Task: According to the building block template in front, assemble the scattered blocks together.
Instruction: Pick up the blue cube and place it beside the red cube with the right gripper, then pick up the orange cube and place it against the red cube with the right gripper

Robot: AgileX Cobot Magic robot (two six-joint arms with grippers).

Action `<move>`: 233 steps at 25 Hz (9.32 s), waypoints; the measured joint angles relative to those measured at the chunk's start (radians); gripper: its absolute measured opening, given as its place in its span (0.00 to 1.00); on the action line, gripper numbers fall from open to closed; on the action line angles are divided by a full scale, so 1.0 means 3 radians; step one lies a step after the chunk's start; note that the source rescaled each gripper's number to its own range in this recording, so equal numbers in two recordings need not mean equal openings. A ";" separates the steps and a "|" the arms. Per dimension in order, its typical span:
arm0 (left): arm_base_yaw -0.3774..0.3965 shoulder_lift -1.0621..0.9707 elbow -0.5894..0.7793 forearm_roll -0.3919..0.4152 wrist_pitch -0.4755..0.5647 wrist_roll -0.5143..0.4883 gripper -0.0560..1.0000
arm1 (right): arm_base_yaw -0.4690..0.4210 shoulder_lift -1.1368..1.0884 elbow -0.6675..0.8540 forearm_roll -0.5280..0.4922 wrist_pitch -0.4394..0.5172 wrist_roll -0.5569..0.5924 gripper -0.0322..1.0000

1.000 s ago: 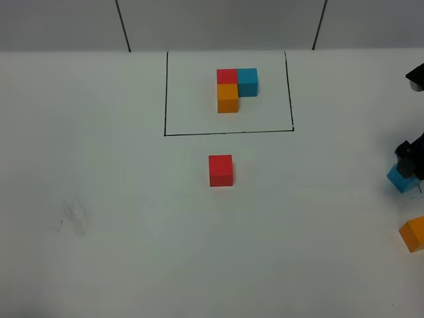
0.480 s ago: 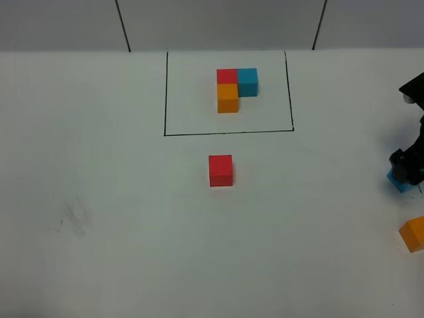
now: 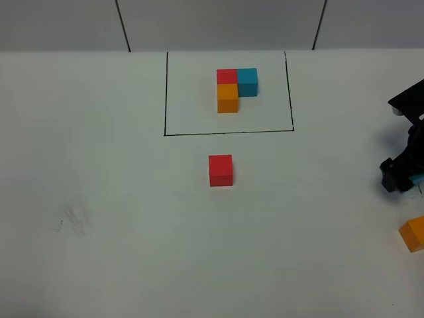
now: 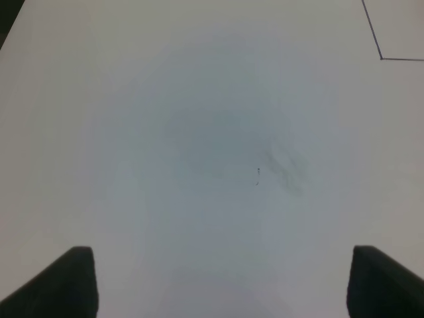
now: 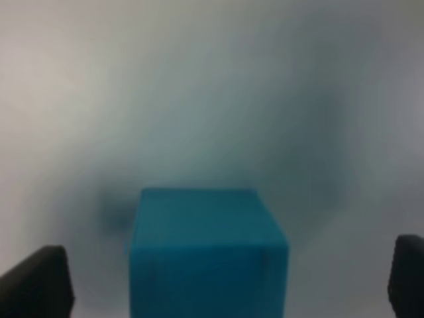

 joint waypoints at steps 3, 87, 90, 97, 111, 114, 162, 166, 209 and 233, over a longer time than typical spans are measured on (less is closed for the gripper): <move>0.0000 0.0000 0.0000 0.0000 0.0000 0.0000 0.73 | 0.0000 0.0065 -0.0008 0.0007 -0.0013 -0.0012 0.90; 0.0000 0.0000 0.0000 0.0003 0.0000 0.0000 0.73 | 0.2056 0.0944 -0.1781 0.0436 0.0923 -0.1645 0.28; 0.0000 0.0000 0.0000 0.0003 0.0000 0.0000 0.73 | 0.2056 0.0965 -0.1798 0.0440 0.0940 -0.1645 0.28; 0.0000 0.0000 0.0000 0.0003 0.0000 0.0000 0.73 | 0.2059 0.1068 -0.1804 0.0484 0.0926 -0.1651 0.28; 0.0000 0.0000 0.0000 0.0003 0.0000 0.0000 0.73 | 0.2059 0.1141 -0.1906 0.0481 0.1018 -0.1718 0.28; 0.0000 0.0000 0.0000 0.0003 0.0000 0.0000 0.73 | 0.2059 0.1170 -0.2030 0.0447 0.1120 -0.1694 0.31; 0.0000 0.0000 0.0000 0.0003 0.0000 -0.0005 0.73 | 0.0308 -0.1111 0.1220 -0.0405 0.0040 0.1896 1.00; 0.0000 0.0000 0.0000 0.0003 0.0000 -0.0005 0.73 | 0.0305 -0.0986 0.1264 -0.0405 -0.0008 0.1896 0.97; 0.0000 0.0000 0.0000 0.0003 0.0000 -0.0004 0.73 | 0.1537 -0.1372 0.0757 0.0110 0.0141 0.3444 0.28; 0.0000 0.0000 0.0000 0.0003 0.0000 -0.0004 0.73 | 0.2923 0.0361 -0.1008 -0.0369 0.0924 0.4797 0.28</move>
